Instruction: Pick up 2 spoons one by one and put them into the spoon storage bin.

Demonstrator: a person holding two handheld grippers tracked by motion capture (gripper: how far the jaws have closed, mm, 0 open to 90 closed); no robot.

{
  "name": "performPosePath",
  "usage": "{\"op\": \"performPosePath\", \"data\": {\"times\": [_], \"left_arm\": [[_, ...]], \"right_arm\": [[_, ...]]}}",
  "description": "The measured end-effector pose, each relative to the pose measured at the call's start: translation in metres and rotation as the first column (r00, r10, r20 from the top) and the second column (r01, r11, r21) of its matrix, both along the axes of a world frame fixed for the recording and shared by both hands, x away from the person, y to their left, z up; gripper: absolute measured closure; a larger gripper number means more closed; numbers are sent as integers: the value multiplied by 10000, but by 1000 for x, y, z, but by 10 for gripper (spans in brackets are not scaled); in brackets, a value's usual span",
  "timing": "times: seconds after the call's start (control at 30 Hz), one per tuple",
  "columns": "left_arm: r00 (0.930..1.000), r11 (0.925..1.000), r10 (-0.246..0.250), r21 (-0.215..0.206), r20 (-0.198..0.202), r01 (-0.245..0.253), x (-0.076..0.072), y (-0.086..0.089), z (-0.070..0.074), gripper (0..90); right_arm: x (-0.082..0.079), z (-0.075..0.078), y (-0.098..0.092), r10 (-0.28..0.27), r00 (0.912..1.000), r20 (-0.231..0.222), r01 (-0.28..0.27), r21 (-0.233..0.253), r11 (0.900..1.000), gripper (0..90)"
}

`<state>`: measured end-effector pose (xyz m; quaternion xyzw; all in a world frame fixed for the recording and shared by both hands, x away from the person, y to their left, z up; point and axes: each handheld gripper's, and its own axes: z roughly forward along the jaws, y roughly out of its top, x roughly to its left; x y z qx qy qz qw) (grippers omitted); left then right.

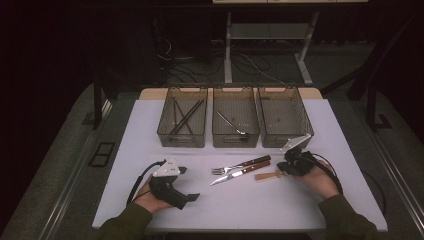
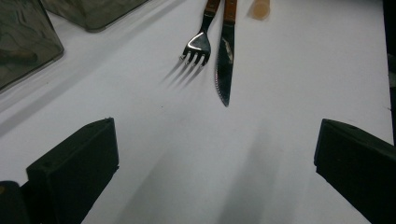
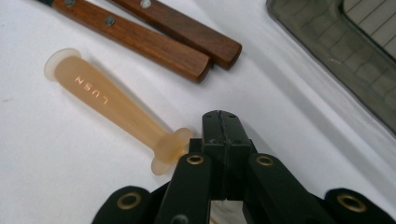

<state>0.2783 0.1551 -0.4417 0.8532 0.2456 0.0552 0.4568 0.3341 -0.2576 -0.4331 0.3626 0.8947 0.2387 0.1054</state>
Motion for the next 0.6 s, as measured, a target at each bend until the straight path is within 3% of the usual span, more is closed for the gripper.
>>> {"op": "performPosePath", "data": {"times": [0.6], "left_arm": [[9991, 9992, -277, -294, 320, 286, 4, 4, 0, 0]], "right_arm": [[-25, 1, -8, 396, 9988, -280, -394, 63, 9992, 900]]}}
